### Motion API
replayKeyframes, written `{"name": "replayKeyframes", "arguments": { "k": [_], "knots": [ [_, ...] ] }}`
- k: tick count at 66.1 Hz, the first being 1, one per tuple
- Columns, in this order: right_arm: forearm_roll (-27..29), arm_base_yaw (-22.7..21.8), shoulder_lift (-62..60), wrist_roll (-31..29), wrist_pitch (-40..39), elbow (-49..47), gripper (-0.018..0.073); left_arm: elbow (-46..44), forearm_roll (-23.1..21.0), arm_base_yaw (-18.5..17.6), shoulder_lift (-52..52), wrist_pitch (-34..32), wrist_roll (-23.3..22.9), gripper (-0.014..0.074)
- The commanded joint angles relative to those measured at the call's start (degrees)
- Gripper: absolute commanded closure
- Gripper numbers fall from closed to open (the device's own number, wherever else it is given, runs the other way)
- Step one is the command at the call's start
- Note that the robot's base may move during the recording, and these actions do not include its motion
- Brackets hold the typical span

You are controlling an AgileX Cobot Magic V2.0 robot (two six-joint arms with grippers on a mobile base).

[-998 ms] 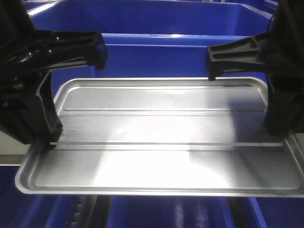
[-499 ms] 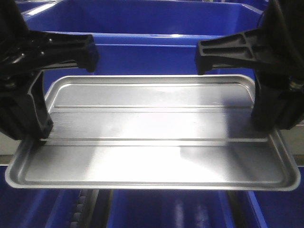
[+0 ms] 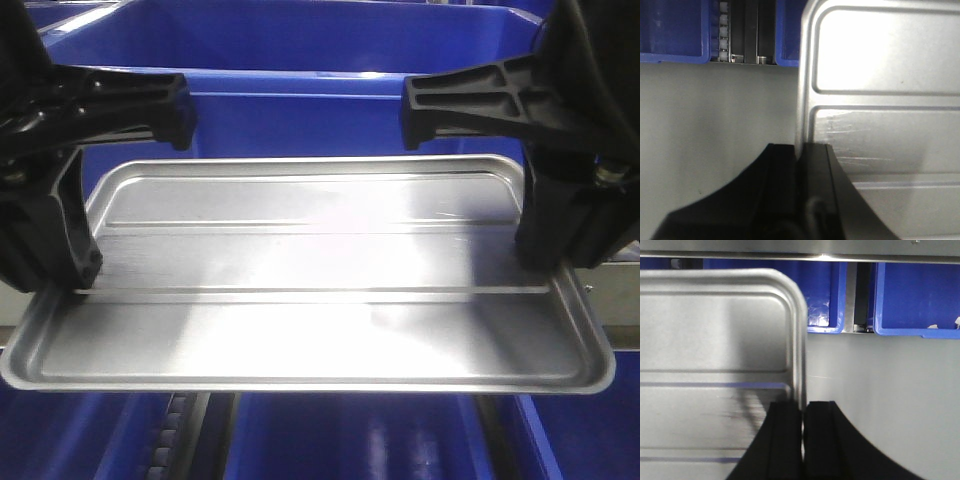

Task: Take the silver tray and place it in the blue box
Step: 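Lower the tray into the blue bin with both grippers, then open both grippers to release the tray inside the bin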

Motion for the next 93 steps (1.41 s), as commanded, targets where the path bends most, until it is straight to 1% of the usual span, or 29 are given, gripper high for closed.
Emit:
{"name": "replayKeyframes", "arguments": {
  "k": [1, 9, 13, 16, 21, 29, 35, 38, 43, 52, 57, 59, 62, 68, 76, 83, 93],
  "knots": [
    [-4.09, -0.55, -1.57, -0.15, 1.01, -1.21, 0.0510, -1.44, 2.50, 0.27, -1.59, 1.82, 0.05, 0.0700],
    [-3.61, -0.55, -2.51, -1.87, 2.22, -3.53, 0.0510, -4.57, 2.11, 0.27, -2.10, 4.21, 0.62, 0.0700],
    [-3.67, -0.55, -3.11, -2.92, 2.63, -5.31, 0.0510, -6.90, 3.11, 0.27, -2.62, 5.34, 0.98, 0.0700],
    [-4.24, -0.76, -3.39, -4.02, 2.84, -7.19, 0.0510, -8.80, 4.68, 0.27, -2.89, 6.18, 1.39, 0.0700],
    [-4.53, -0.87, -3.46, -6.32, 2.97, -9.96, 0.0510, -12.31, 5.68, 0.27, -2.77, 7.14, 3.28, 0.0700],
    [-4.48, -1.75, -3.46, -10.23, 2.62, -13.97, 0.0510, -17.83, 6.37, 0.27, -2.39, 6.63, 7.24, 0.0700],
    [-4.42, -4.23, -3.46, -12.82, 2.34, -17.21, 0.0510, -22.35, 9.12, 0.60, -1.33, 6.63, 8.34, 0.0700],
    [-4.42, -6.04, -3.46, -14.81, 1.25, -19.48, 0.0510, -24.92, 9.46, 1.60, -0.60, 5.95, 10.15, 0.0700],
    [-3.68, -9.01, -3.40, -17.67, -0.88, -22.20, 0.0510, -28.69, 8.51, 3.88, 0.88, 4.34, 13.65, 0.0700],
    [0.61, -14.69, -1.86, -23.85, -4.13, -27.64, 0.0510, -36.01, 3.41, 9.77, 5.04, -0.26, 20.97, 0.0700],
    [0.98, -16.98, -0.11, -26.22, -7.27, -29.79, 0.0510, -39.01, 0.68, 12.35, 7.35, -2.97, 23.69, 0.0700],
    [0.98, -18.33, 1.11, -27.25, -9.98, -30.60, 0.0509, -40.19, -0.27, 13.38, 8.47, -4.13, 24.50, 0.0700],
    [0.98, -19.60, 2.15, -27.75, -12.12, -31.41, 0.0509, -41.30, -1.08, 14.45, 9.95, -5.23, 24.73, 0.0700],
    [0.98, -21.62, 4.92, -28.04, -16.91, -32.70, 0.0509, -42.33, -1.20, 16.57, 12.27, -8.32, 24.73, 0.0700],
    [0.98, -23.34, 8.56, -28.04, -22.82, -33.59, 0.0509, -42.36, -1.19, 19.42, 14.93, -13.50, 24.73, 0.0700],
    [0.98, -24.84, 11.52, -28.04, -26.64, -33.93, 0.0509, -42.36, -1.19, 21.31, 17.15, -16.58, 24.73, 0.0700],
    [0.90, -27.08, 15.60, -28.04, -32.13, -33.93, 0.0509, -42.36, 0.56, 23.16, 20.09, -21.54, 24.73, 0.0700]
  ]
}}
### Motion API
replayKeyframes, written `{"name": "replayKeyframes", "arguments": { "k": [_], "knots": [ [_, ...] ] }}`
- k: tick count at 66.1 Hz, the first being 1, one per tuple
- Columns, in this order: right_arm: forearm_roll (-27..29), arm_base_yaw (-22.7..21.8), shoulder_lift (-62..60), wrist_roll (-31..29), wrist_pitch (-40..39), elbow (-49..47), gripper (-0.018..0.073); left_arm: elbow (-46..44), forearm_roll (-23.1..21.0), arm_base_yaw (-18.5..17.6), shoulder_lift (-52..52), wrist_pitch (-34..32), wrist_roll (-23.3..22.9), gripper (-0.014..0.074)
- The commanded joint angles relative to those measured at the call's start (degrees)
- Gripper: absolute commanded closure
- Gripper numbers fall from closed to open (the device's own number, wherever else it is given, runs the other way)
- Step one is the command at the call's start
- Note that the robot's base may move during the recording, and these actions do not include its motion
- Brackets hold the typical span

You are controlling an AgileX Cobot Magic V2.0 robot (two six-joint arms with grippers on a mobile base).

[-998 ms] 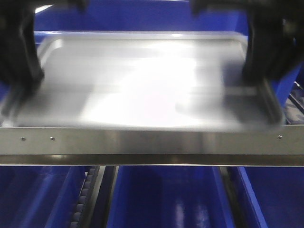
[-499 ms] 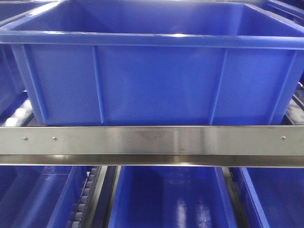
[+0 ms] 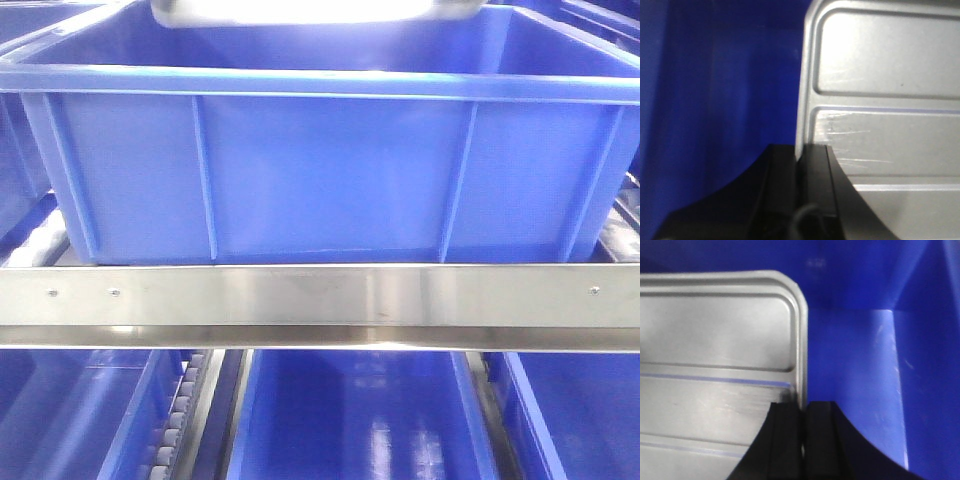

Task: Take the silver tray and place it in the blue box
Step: 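Open both grippers to release the tray inside the bin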

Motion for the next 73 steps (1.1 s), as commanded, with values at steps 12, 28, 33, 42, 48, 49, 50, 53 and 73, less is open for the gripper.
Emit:
{"name": "replayKeyframes", "arguments": {
  "k": [12, 28, 33, 42, 48, 49, 50, 53, 73],
  "knots": [
    [-0.07, -2.26, 1.91, -0.56, -12.52, -2.30, 0.0510, -2.41, 2.01, 1.13, 1.19, -12.62, -0.14, 0.0700],
    [-0.54, -2.79, 2.56, -0.56, -11.23, -2.30, 0.0510, -2.41, 6.20, 1.27, 1.74, -11.74, -0.14, 0.0699],
    [-0.54, -2.95, 2.61, -0.56, -11.23, -2.30, 0.0507, -2.41, 7.80, 1.27, 1.74, -11.47, -0.14, 0.0698],
    [-0.70, -3.45, 2.61, -0.56, -11.23, -2.30, 0.0397, -2.41, 9.05, 1.69, 1.74, -9.61, -0.35, 0.0626],
    [-1.07, -3.87, 2.61, -0.56, -11.23, -2.30, 0.0249, -2.41, 8.94, 2.54, 1.74, -9.17, -0.35, 0.0484],
    [-1.18, -3.96, 2.61, -0.56, -11.23, -2.30, 0.0230, -2.41, 8.94, 2.70, 1.74, -9.17, -0.35, 0.0474],
    [-1.40, -4.02, 2.61, -0.56, -11.23, -2.30, 0.0222, -2.41, 8.94, 2.84, 1.74, -9.17, -0.35, 0.0445],
    [-2.04, -4.43, 2.61, -0.56, -11.23, -2.30, 0.0174, -2.41, 8.94, 3.08, 1.74, -9.04, -0.35, 0.0402],
    [-2.68, -4.94, 2.61, -0.56, -11.20, -2.30, 0.0204, -2.41, 8.66, 3.25, 1.74, -8.72, -0.35, 0.0418]
  ]
}}
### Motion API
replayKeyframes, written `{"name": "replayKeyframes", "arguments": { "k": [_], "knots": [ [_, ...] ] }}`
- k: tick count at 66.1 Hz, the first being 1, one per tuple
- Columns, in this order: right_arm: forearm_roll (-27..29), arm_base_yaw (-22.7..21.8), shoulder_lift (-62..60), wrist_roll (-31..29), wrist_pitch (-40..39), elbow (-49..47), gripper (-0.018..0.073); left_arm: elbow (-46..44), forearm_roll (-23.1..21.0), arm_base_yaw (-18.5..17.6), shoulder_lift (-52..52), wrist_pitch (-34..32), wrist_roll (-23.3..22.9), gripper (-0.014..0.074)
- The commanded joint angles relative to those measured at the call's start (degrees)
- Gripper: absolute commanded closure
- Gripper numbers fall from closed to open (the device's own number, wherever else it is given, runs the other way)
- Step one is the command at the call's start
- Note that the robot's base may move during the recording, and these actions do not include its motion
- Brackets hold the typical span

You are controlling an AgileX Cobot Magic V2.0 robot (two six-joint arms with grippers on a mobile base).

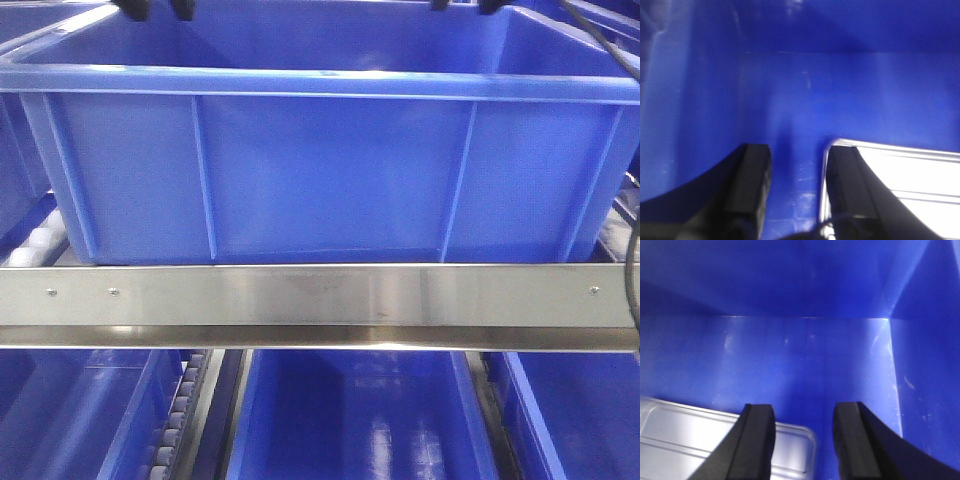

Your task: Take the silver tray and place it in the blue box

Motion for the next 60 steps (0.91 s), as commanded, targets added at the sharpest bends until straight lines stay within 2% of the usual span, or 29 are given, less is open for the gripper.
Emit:
{"name": "replayKeyframes", "arguments": {
  "k": [1, 10, 15, 22, 30, 38, 47, 60],
  "knots": [
    [-1.71, -0.01, -2.72, -0.56, -4.23, -2.30, 0.0228, -2.32, 1.04, -0.38, -2.98, -3.11, -0.33, 0.0440],
    [-1.77, -0.09, -2.71, -0.56, -4.31, -2.30, 0.0526, -2.32, 0.78, -0.53, -3.09, -3.74, -0.33, 0.0711],
    [-1.81, -0.09, -2.43, -0.56, -4.80, -2.30, 0.0488, -2.32, 0.78, -0.53, -2.98, -4.68, -0.33, 0.0689],
    [-2.00, -0.09, -2.65, -0.56, -5.48, -2.30, 0.0509, -2.32, 0.93, -0.53, -3.47, -5.07, -0.33, 0.0691],
    [-2.00, -0.09, -4.45, -0.56, -5.83, -2.05, 0.0509, -2.32, -1.02, -0.53, -5.74, -4.85, -0.33, 0.0689],
    [-2.17, -0.09, -9.02, -0.56, -7.76, 1.90, 0.0509, 0.95, -1.87, -0.53, -9.92, -6.71, -0.33, 0.0689],
    [-6.81, -0.09, -16.46, -0.57, -15.47, 11.28, 0.0509, 9.74, -3.83, -0.53, -16.68, -14.20, -0.33, 0.0689],
    [-13.74, -0.09, -29.25, -0.57, -29.06, 26.48, 0.0508, 28.13, -4.80, -0.77, -28.36, -32.08, -0.33, 0.0689]
  ]
}}
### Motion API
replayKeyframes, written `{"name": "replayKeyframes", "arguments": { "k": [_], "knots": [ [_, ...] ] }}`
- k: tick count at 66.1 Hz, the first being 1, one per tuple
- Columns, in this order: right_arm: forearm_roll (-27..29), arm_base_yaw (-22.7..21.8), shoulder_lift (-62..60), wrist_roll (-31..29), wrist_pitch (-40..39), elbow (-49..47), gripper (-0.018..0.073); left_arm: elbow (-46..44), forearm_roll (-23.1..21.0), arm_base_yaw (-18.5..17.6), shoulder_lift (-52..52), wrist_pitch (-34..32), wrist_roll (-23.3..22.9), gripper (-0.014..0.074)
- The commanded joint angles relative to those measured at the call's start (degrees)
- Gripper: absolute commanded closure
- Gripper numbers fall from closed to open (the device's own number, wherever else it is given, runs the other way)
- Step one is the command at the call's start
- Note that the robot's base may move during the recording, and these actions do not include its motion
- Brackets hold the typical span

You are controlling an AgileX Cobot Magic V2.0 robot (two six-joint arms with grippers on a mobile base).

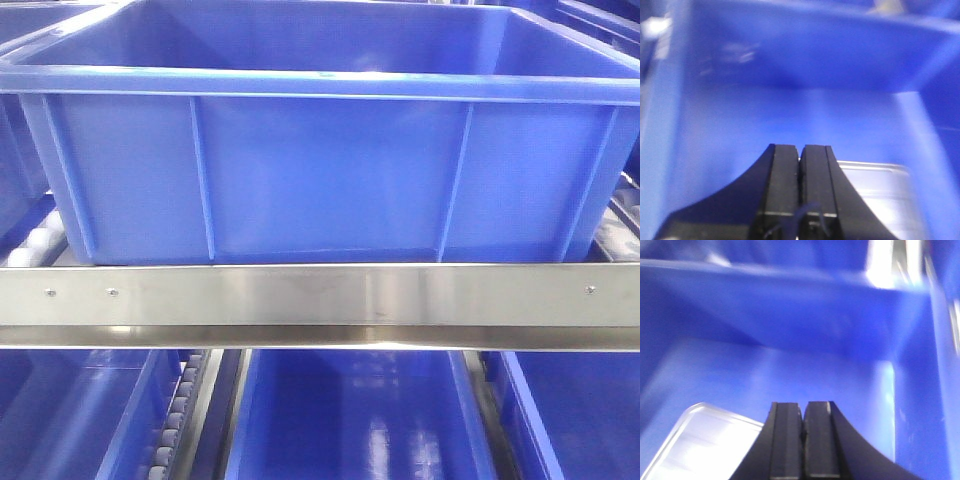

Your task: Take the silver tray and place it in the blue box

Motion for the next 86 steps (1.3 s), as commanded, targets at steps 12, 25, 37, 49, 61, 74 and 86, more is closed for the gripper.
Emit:
{"name": "replayKeyframes", "arguments": {
  "k": [12, 25, 37, 49, 61, 74, 86],
  "knots": [
    [-7.23, -0.09, -17.22, -0.57, -12.94, 13.36, 0.0508, 20.30, 4.78, -0.45, -18.07, -21.79, -0.23, 0.0689],
    [-7.34, -0.09, -31.17, -0.57, -12.45, 24.17, 0.0510, 34.53, 6.62, -0.45, -33.15, -24.15, -0.23, 0.0689],
    [-7.34, -0.09, -43.79, -0.57, -12.33, 32.94, 0.0510, 42.69, 15.38, -0.45, -46.53, -24.15, -0.23, 0.0689],
    [-7.34, -0.09, -49.29, -0.57, -12.06, 35.58, 0.0511, 44.76, 15.52, -0.45, -51.22, -24.19, -0.23, 0.0689],
    [-7.34, -0.09, -49.29, -0.57, -11.97, 35.58, 0.0511, 44.85, 15.52, -0.45, -51.11, -24.19, -0.23, 0.0690],
    [-7.34, -0.09, -49.29, -0.57, -11.97, 35.58, 0.0511, 44.85, 15.52, -0.45, -51.11, -24.19, -0.23, 0.0690],
    [-7.34, -0.14, -49.29, -0.57, -10.26, 35.58, 0.0511, 44.85, 15.52, -0.45, -51.11, -24.19, -0.23, 0.0690]
  ]
}}
